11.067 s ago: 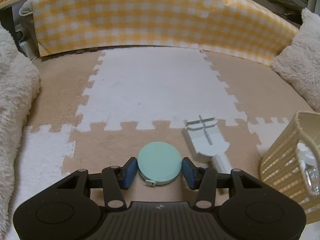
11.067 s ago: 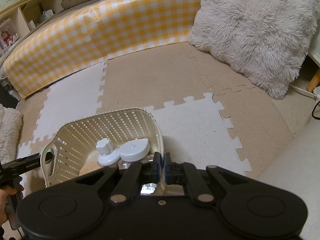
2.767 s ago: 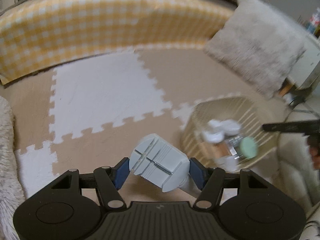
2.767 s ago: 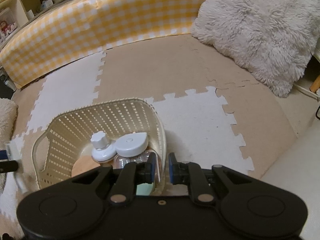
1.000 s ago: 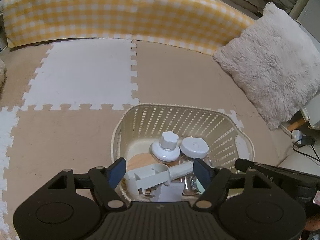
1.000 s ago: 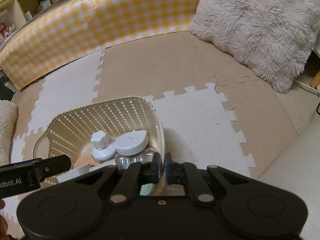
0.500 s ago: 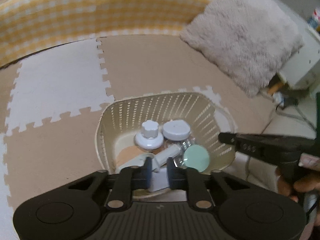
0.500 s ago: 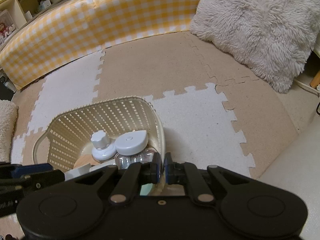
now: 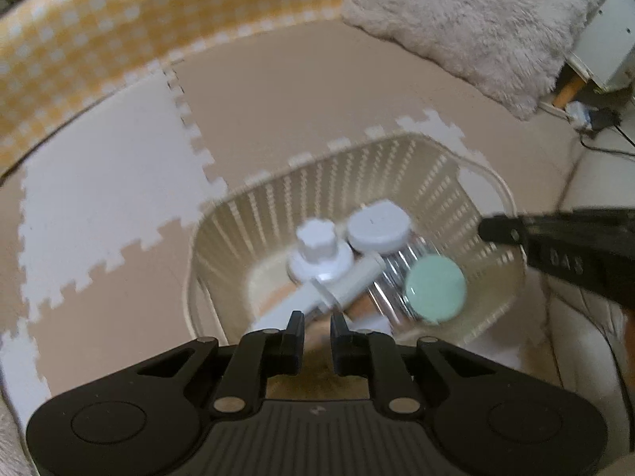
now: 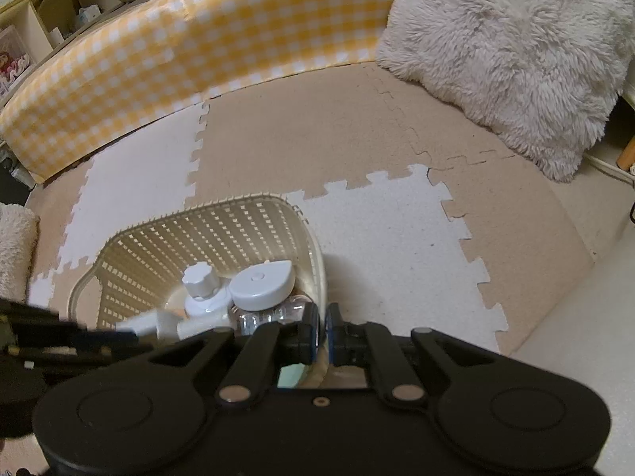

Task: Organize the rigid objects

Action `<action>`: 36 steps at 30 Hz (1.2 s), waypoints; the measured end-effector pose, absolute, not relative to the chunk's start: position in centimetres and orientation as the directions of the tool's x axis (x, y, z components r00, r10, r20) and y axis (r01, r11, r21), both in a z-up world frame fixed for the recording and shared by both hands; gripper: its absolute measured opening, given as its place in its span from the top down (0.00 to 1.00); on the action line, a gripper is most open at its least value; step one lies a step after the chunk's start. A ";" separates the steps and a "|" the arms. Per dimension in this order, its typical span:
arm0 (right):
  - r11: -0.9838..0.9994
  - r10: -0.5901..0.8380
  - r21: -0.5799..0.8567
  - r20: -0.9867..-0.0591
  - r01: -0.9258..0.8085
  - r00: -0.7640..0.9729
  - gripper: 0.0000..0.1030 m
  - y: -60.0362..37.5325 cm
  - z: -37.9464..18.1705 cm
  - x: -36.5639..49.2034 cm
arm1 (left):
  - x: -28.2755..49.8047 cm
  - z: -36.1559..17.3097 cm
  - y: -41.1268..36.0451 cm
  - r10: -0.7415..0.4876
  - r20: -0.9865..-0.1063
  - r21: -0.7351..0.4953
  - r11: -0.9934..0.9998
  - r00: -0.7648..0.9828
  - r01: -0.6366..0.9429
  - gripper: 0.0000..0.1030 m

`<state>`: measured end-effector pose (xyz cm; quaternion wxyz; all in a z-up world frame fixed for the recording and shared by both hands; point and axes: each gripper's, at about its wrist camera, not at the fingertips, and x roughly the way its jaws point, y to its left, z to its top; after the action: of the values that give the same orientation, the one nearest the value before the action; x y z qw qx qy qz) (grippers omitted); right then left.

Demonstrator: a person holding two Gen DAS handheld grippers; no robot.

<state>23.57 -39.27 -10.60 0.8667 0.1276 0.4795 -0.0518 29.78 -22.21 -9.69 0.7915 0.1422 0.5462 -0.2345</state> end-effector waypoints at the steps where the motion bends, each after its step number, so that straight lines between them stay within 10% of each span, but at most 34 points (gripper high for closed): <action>1: 0.962 0.032 0.171 -0.844 0.212 0.535 0.95 -39.3 -10.6 23.6 | 30.0 -9.6 -22.1 -0.215 -0.928 -0.027 0.854 0.304 0.520 0.84; 6: 0.962 0.033 0.171 -0.845 0.211 0.534 0.95 -39.3 -10.6 23.6 | 30.1 -9.0 -21.9 -0.221 -0.919 -0.026 0.860 0.326 0.510 0.80; 14: 0.965 0.026 0.161 -0.847 0.209 0.532 0.95 -39.1 -10.7 23.7 | 27.9 -6.3 -21.2 -0.287 -0.887 -0.053 0.841 0.361 0.538 0.33; 22: 0.965 0.021 0.156 -0.847 0.210 0.532 0.95 -39.1 -10.6 23.6 | 25.4 -3.8 -19.3 -0.328 -0.851 -0.070 0.845 0.410 0.530 0.07; 36: 0.969 -0.080 0.088 -0.775 0.232 0.626 0.65 -37.6 -5.0 20.2 | 22.5 -1.2 -13.4 -0.363 -0.789 -0.129 0.887 0.495 0.444 0.00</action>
<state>20.21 -37.62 -5.00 0.8973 0.0901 0.4233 -0.0870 22.51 -13.42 -1.21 0.8635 0.0457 0.4447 -0.2338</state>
